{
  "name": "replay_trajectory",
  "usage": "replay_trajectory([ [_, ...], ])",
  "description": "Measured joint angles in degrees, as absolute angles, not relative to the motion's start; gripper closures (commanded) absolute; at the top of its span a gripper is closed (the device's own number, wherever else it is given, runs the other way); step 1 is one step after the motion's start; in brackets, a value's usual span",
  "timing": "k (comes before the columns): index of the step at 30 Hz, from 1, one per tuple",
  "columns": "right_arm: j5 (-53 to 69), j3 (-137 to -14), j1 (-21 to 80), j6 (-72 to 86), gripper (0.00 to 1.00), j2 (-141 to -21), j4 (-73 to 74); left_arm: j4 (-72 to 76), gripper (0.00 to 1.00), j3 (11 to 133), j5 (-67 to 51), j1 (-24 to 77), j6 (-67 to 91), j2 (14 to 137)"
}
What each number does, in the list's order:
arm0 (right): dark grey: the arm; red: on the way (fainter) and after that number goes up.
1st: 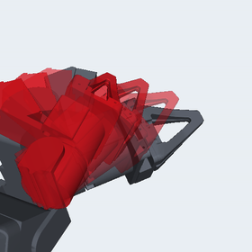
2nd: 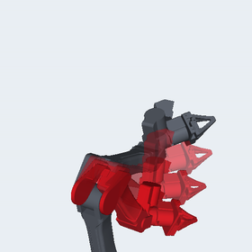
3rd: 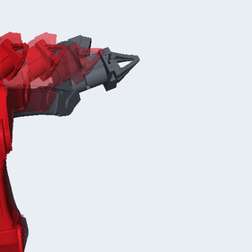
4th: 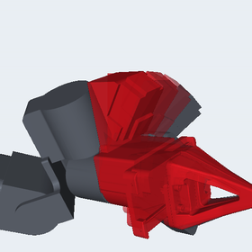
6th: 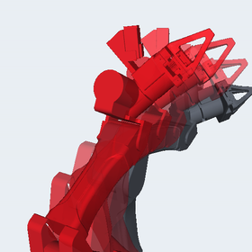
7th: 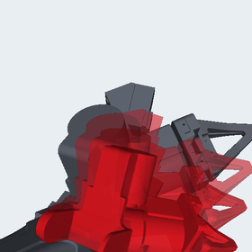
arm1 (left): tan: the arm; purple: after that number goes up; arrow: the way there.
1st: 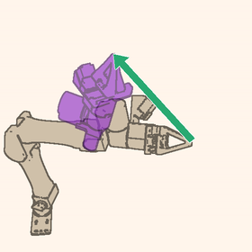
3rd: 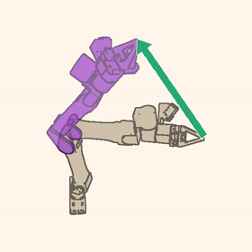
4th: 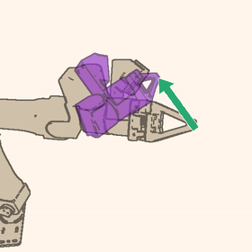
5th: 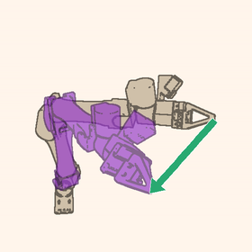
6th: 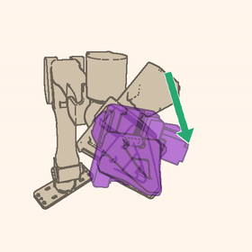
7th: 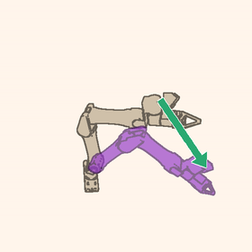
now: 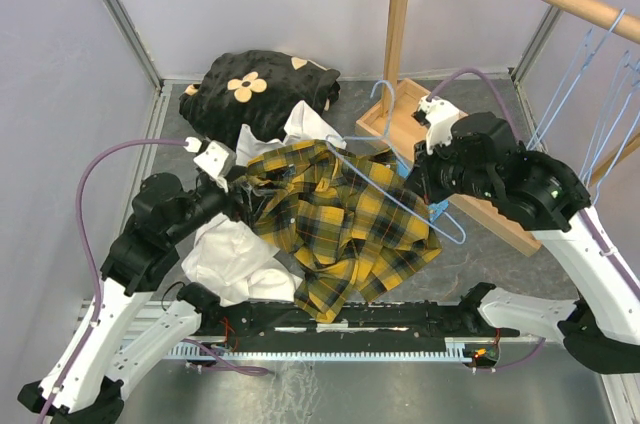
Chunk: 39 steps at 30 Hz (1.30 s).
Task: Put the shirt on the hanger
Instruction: Adjust the hanger.
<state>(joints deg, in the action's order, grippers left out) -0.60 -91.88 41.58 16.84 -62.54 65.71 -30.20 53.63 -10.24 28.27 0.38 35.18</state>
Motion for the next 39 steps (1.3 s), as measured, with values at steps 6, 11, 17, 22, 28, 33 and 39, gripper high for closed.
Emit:
replay_trajectory([
  [6,10.7,-86.2,41.6,16.2,1.00,-61.6,61.9,-24.6,0.14,53.5,-21.8,29.3,-3.5,35.5],
  [11,18.2,-83.8,42.1,16.3,1.00,-61.6,58.3,-21.5,0.18,52.6,-26.8,31.6,-8.3,36.6],
  [17,22.2,-83.5,44.1,16.7,1.00,-62.5,54.9,-20.3,0.22,51.1,-30.8,34.0,-14.9,38.8],
  [22,24.0,-83.5,47.2,16.7,1.00,-64.7,53.6,-19.8,0.30,51.2,-31.0,35.8,-18.0,41.6],
  [28,26.2,-84.0,50.8,16.0,1.00,-66.7,54.3,-21.0,0.33,51.8,-28.9,37.6,-20.8,44.3],
  [33,28.9,-85.6,52.2,15.1,1.00,-67.5,55.3,-21.1,0.40,51.8,-27.6,38.3,-22.7,43.6],
  [39,30.6,-86.8,52.4,14.9,1.00,-67.7,55.3,-21.2,0.46,51.8,-25.5,39.9,-25.3,42.0],
])
